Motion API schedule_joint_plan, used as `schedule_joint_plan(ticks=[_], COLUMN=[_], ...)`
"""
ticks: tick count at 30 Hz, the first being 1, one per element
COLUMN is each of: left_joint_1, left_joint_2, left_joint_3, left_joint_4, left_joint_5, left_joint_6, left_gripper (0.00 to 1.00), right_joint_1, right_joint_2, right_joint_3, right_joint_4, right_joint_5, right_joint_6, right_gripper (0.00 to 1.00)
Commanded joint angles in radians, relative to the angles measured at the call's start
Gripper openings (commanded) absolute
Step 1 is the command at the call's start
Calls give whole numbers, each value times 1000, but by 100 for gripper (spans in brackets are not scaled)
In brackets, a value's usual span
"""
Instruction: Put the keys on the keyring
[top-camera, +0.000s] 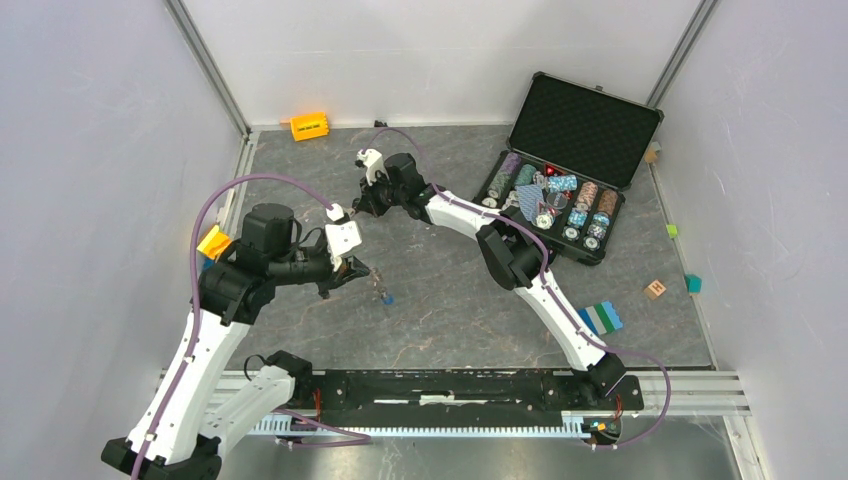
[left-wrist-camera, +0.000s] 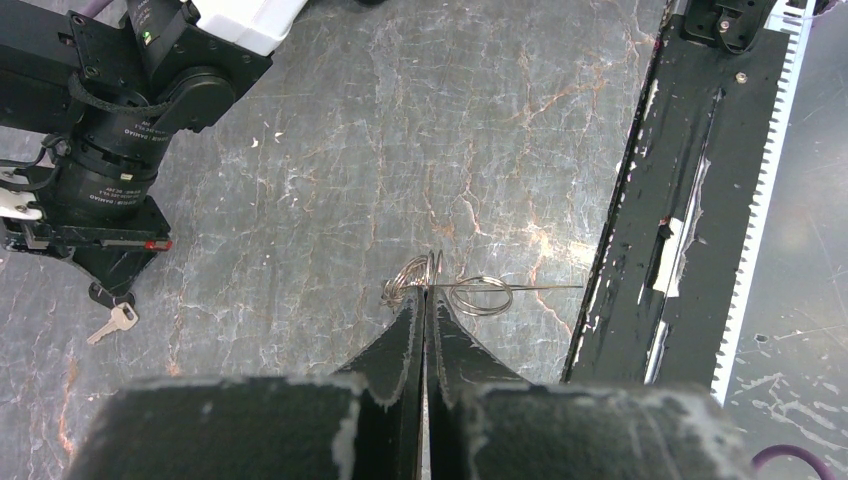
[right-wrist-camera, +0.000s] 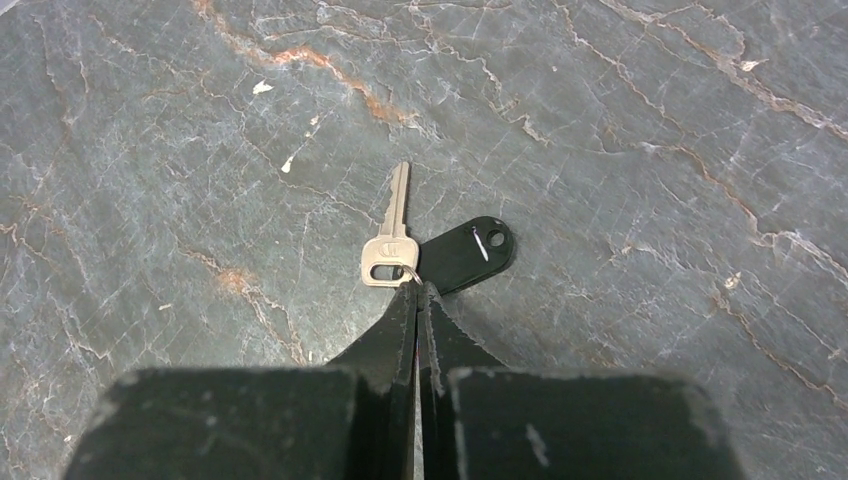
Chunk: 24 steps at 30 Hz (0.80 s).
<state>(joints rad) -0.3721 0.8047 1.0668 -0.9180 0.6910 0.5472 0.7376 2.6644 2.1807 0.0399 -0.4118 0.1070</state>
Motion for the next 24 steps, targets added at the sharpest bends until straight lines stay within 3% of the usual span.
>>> schedule_joint_plan(ticks=[1, 6, 11, 15, 19, 24], left_joint_1=[5, 5, 5, 5, 5, 5], left_joint_2=[-15, -19, -24, -25, -21, -16], left_joint_3=[9, 9, 8, 7, 10, 13], left_joint_4=[26, 27, 26, 26, 26, 17], left_joint_5=[27, 27, 26, 27, 28, 31], left_joint_6=[-11, -9, -14, -14, -15, -12], left_gripper=[2, 2, 2, 2, 2, 2], right_joint_1=[3, 3, 6, 11, 17, 22], right_joint_2=[-5, -25, -24, -18, 2, 29], right_joint_3=[42, 40, 49, 51, 62, 83], right_joint_4=[15, 21, 31, 37, 63, 73], right_joint_5=[-44, -46, -11, 13, 20, 33], right_joint_6=[-7, -25, -22, -14, 9, 36], right_gripper=[0, 4, 39, 52, 56, 52])
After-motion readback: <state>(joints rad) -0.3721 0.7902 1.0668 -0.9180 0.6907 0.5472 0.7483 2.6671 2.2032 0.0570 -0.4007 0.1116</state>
